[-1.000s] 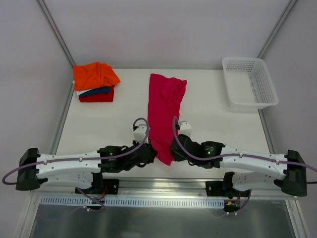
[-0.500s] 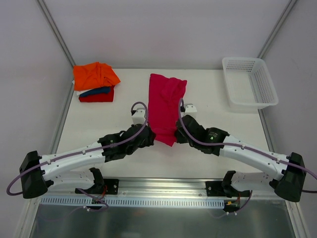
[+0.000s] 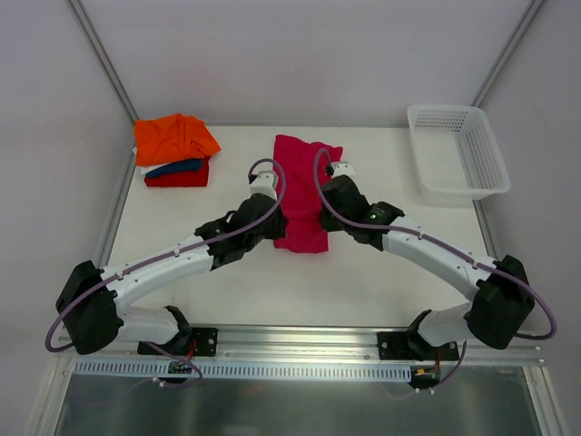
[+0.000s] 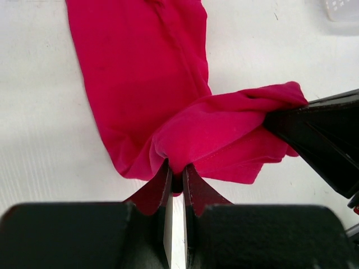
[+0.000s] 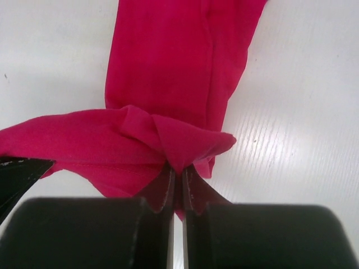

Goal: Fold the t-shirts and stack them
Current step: Fold the tshirt

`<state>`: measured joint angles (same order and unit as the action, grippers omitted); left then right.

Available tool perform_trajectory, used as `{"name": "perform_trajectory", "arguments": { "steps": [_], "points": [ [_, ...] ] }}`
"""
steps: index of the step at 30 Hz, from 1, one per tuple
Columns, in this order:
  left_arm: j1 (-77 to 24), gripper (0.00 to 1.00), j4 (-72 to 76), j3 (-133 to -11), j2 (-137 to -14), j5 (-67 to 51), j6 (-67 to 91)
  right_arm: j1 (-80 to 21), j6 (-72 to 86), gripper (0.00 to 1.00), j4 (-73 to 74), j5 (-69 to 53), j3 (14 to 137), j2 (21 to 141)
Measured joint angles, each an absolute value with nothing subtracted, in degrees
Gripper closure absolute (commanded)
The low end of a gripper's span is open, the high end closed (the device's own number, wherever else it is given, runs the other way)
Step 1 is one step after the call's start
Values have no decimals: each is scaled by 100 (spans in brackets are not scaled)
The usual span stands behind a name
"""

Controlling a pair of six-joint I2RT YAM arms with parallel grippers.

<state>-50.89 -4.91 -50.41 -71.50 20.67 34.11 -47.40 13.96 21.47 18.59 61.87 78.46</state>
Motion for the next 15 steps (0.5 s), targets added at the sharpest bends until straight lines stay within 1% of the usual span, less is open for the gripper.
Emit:
{"name": "perform_trajectory", "arguments": {
  "steps": [9,15],
  "points": [
    [-4431,100,-163,-5398,-7885,1590,3037,-4049,982,100,1911,1258,6960,8952],
    [-4040,100,-43,-5640,-8329,1306,2875,-3769,827,100,1865,941,7529,9688]
  ]
}}
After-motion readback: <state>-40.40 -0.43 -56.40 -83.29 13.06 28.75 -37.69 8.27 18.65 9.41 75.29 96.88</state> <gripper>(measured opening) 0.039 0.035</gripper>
